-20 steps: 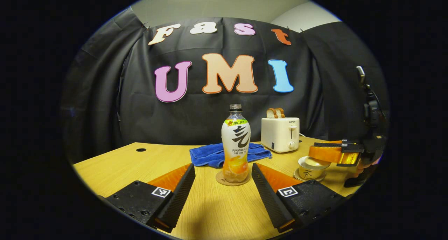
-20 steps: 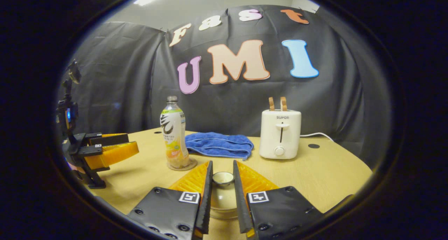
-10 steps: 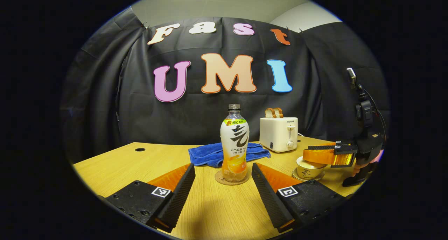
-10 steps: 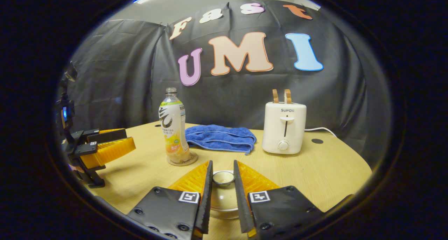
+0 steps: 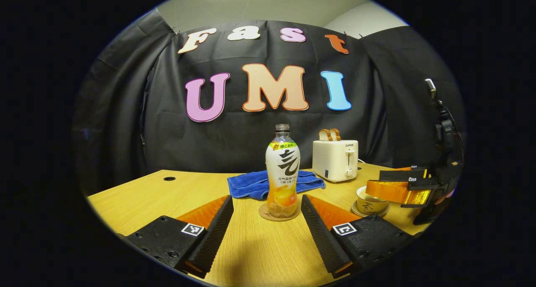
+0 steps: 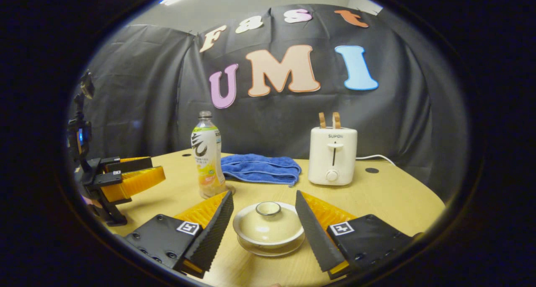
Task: Open the teacup lid with one hand, grasp the water bottle and pour water into the teacup with the other hand; after pouring, place the water bottle on the coaster and then close the teacup lid.
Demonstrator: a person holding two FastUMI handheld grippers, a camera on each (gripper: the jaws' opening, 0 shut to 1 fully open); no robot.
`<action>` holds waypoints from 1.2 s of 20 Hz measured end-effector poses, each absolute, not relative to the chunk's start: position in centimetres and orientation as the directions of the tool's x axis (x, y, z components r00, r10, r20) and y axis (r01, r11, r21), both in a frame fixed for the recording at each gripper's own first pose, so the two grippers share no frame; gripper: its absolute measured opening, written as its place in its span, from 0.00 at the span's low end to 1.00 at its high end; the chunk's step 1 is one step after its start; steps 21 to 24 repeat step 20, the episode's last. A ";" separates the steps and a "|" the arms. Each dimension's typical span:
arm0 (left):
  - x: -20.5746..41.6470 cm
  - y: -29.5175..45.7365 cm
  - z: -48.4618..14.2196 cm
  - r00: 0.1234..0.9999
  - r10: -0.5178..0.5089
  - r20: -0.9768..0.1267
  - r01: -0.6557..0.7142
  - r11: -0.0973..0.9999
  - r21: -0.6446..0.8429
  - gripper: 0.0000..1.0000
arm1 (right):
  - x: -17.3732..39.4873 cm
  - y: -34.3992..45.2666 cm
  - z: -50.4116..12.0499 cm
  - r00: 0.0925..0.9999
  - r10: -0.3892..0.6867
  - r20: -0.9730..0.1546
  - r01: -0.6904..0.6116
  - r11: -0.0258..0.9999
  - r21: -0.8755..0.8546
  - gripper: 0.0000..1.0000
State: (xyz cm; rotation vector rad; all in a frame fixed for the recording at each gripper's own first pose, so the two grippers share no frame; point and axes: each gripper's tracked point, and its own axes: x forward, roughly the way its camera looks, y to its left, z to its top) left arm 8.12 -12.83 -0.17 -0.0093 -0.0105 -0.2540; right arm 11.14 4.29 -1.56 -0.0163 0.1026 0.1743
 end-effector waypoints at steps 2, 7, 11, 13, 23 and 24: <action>8.1 -12.9 -0.1 0.968 -0.252 0.012 0.253 0.968 -0.007 0.95 | 10.0 4.2 -1.1 0.983 0.164 -0.082 -0.166 0.986 -0.006 0.91; 7.8 -12.6 0.0 0.970 -0.244 0.012 0.244 0.970 -0.007 0.95 | 8.3 3.3 -0.5 0.992 0.123 -0.036 -0.123 0.992 -0.002 0.91; 7.5 -12.1 -0.1 0.973 -0.231 0.011 0.231 0.973 -0.007 0.95 | 7.1 2.3 0.1 0.997 0.078 -0.003 -0.078 0.997 0.000 0.91; 7.3 -11.6 -0.1 0.978 -0.207 0.011 0.207 0.978 -0.007 0.95 | 6.6 1.4 -0.1 0.999 0.038 -0.006 -0.038 0.999 -0.001 0.95; 7.0 -10.5 -0.1 0.989 -0.151 0.007 0.151 0.989 -0.006 0.95 | 5.9 -0.1 0.1 0.999 -0.036 0.001 0.036 0.999 -0.002 1.00; 7.0 -10.5 -0.1 0.989 -0.151 0.007 0.151 0.989 -0.006 0.95 | 5.9 -0.1 0.1 0.999 -0.036 0.001 0.036 0.999 -0.002 1.00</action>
